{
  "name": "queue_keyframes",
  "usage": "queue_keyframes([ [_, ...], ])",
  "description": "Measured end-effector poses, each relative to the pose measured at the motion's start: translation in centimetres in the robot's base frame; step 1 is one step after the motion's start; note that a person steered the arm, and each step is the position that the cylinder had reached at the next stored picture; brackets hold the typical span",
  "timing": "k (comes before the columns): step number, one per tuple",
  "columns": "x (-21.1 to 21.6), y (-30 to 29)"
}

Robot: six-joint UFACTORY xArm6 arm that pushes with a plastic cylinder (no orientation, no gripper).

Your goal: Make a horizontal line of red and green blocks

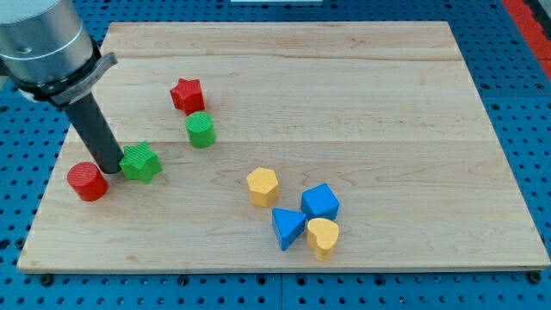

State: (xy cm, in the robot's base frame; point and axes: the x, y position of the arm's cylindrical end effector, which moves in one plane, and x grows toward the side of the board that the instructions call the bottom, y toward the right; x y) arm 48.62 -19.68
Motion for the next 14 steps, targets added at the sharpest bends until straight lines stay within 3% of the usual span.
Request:
queue_keyframes([
  [2, 10.2, 2.6],
  [3, 13.2, -1.5],
  [6, 11.2, -10.6],
  [7, 8.6, -4.5],
  [8, 4.9, -6.2],
  [9, 5.3, -7.9],
  [11, 4.5, -3.3],
  [12, 3.0, -4.1],
  [13, 6.5, 0.0],
  [14, 5.1, 11.1],
])
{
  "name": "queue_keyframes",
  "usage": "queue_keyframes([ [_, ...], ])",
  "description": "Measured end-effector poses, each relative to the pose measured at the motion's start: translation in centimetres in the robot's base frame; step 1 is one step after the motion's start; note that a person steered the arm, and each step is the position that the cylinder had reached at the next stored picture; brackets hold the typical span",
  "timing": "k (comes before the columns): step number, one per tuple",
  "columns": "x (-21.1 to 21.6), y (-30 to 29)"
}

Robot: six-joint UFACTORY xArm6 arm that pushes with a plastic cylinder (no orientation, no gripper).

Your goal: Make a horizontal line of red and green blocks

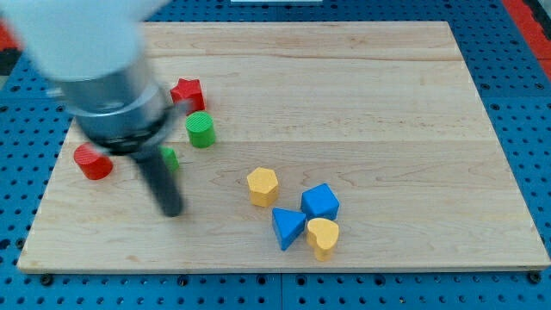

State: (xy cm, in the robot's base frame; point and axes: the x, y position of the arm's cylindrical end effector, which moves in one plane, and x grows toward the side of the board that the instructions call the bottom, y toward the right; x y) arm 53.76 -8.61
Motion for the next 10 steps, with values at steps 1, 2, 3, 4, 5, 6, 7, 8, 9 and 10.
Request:
queue_keyframes([
  [1, -2.7, 0.6],
  [2, -1.6, -2.1],
  [3, -2.6, -4.2],
  [4, -4.6, -4.9],
  [5, -6.9, 1.7],
  [6, -13.0, 7.3],
  [7, -13.8, 1.6],
  [8, -13.6, -4.9],
  [9, -12.5, -5.9],
  [10, -10.3, -3.7],
])
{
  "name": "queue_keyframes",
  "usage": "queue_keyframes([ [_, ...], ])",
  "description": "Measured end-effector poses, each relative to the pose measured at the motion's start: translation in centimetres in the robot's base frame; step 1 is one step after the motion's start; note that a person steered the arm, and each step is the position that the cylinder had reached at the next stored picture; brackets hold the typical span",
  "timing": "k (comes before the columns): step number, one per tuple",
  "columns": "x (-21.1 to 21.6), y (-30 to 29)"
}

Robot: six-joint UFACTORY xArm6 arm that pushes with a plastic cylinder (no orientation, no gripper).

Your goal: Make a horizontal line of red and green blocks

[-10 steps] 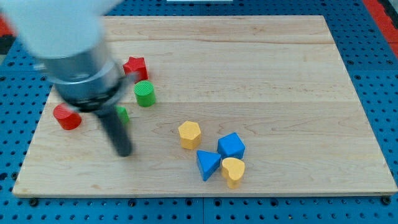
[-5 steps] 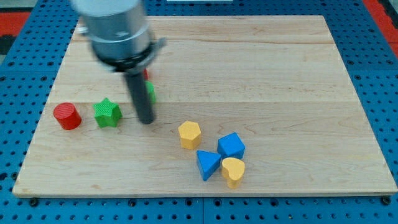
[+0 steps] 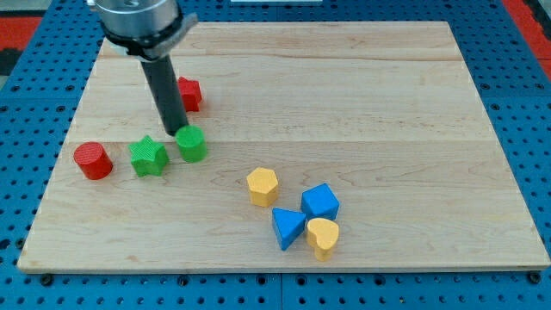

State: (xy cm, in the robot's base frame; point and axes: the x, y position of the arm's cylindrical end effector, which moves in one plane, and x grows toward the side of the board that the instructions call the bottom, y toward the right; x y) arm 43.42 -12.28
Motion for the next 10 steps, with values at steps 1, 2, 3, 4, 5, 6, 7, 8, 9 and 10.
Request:
queue_keyframes([
  [1, 0.6, 2.6],
  [2, -4.6, 3.7],
  [3, -10.8, 5.5],
  [4, -14.4, -2.1],
  [5, -15.9, -10.5],
  [6, -15.9, -15.2],
  [7, -11.5, -10.2],
  [8, -10.5, -0.8],
  [9, -7.3, 3.2],
  [10, -6.6, 3.9],
])
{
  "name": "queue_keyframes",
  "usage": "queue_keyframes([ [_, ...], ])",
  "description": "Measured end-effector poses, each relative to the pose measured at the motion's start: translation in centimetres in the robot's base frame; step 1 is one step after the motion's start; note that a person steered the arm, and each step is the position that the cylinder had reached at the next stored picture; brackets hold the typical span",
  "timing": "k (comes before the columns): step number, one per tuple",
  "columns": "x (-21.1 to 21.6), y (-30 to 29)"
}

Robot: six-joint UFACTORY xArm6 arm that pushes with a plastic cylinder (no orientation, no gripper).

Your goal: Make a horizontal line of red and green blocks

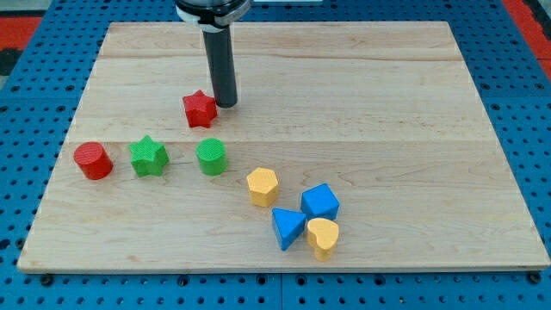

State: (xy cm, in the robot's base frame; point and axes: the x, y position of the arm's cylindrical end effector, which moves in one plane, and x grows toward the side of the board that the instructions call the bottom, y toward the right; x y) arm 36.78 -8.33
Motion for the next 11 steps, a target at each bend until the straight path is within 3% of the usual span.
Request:
queue_keyframes([
  [1, -2.6, -4.8],
  [3, 4.0, -6.6],
  [4, 4.3, -1.7],
  [6, -0.6, -2.0],
  [9, 3.5, 6.5],
  [11, 8.0, 7.7],
])
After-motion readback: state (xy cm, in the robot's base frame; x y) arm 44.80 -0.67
